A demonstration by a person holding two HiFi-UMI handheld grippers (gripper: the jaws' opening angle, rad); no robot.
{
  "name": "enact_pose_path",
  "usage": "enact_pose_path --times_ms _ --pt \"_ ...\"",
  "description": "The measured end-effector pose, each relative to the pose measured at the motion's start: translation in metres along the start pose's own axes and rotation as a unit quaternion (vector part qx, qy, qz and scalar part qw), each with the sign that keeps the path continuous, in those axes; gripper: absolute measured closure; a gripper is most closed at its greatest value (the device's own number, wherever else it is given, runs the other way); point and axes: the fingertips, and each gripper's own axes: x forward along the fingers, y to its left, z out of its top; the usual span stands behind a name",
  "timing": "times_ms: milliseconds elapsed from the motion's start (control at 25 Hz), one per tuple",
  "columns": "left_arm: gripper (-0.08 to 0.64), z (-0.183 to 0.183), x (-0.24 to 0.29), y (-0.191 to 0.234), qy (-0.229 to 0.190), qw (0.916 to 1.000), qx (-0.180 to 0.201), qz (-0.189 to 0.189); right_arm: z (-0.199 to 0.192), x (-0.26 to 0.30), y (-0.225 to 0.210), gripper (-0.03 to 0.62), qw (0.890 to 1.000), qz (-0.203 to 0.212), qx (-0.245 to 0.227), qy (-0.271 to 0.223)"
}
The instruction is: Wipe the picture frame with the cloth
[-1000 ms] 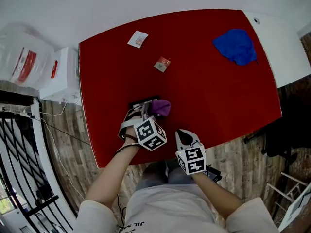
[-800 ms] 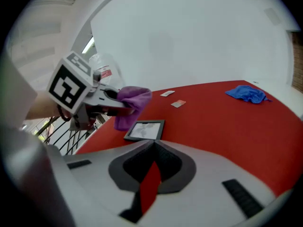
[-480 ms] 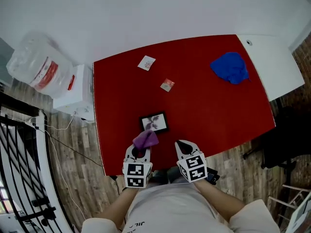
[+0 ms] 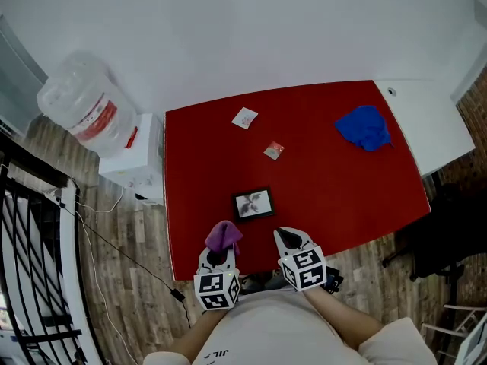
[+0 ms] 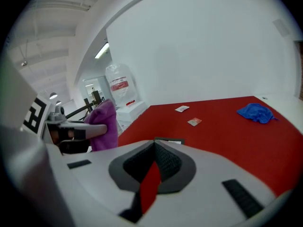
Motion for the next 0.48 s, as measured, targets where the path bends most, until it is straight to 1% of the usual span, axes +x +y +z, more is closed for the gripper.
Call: enact_pose_path --times_ms 240,480 --pt "0.497 -0.002 -0.004 0.001 0.001 1.0000 0.006 -0.006 0.003 0.003 0.009 0.589 1.000 -0.001 -0.009 -0.004" --pt "0.497 0.000 -0.006 -0.004 -0.001 0.9996 0.021 -0.021 0.005 0.002 0.017 0.589 1.000 -0.004 -0.025 -0.001"
